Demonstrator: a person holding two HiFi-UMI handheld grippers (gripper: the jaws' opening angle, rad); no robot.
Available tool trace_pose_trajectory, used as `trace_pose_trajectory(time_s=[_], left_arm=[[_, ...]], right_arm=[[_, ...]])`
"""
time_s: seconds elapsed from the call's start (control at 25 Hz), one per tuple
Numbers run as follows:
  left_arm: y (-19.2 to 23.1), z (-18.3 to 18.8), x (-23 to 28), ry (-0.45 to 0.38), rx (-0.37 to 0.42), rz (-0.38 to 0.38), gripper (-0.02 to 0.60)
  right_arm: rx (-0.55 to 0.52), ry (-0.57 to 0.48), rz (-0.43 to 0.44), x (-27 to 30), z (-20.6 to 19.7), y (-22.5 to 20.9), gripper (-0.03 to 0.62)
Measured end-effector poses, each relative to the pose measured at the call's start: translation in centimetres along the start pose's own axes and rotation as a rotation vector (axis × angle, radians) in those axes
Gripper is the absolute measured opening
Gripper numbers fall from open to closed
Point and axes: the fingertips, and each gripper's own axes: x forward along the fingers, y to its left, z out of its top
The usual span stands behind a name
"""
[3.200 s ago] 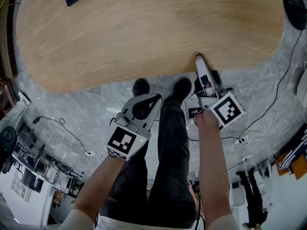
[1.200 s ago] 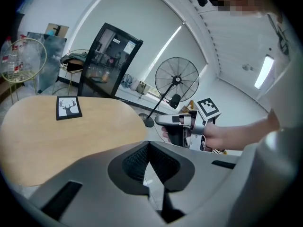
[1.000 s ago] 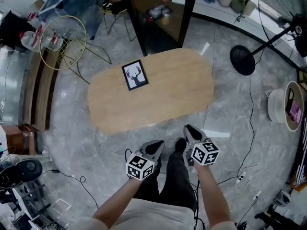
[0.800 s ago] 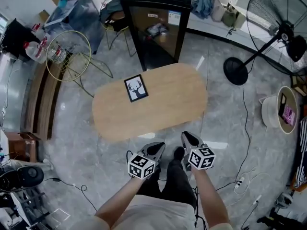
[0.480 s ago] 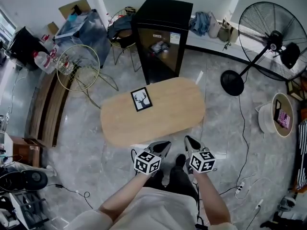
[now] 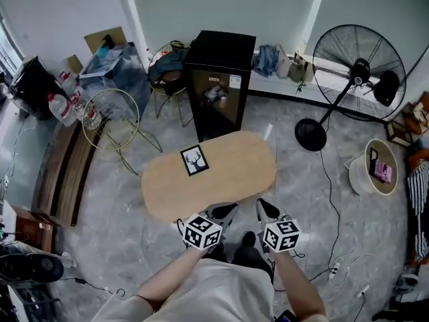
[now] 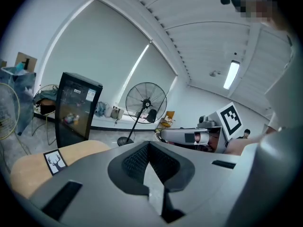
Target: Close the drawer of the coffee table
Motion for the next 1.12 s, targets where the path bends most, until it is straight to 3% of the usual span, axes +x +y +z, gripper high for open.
trace_pose_trajectory(time_s=[0.16, 0.32, 0.56, 0.8, 1.12], left_arm=[[-1.2, 1.9, -1.6, -0.012, 0.024, -0.042, 0.006], [-2.1, 3.1, -2.5, -0.038, 0.017, -0.055, 0.006], [-3.5, 5.6, -2.3, -0.085, 0.09, -0.015, 0.006], [-5.3, 8.3, -1.9, -0.14, 0.075, 0.012, 0.006], [-6.8, 10.3, -2.2, -0.18, 0.114, 0.051, 0.006]], right_arm=[[0.021, -0.027, -0.001, -1.8, 1.8, 1.1, 0.011], [-0.031, -0.043, -0.014, -4.0, 2.7, 1.4, 0.011], [-0.107, -0.061, -0.016, -6.2, 4.4, 0.0, 0.011], [-0.174, -0.085, -0.004, -8.1, 7.1, -1.6, 0.011], [-0.209, -0.12, 0.011, -9.6, 9.3, -3.7, 0.011]])
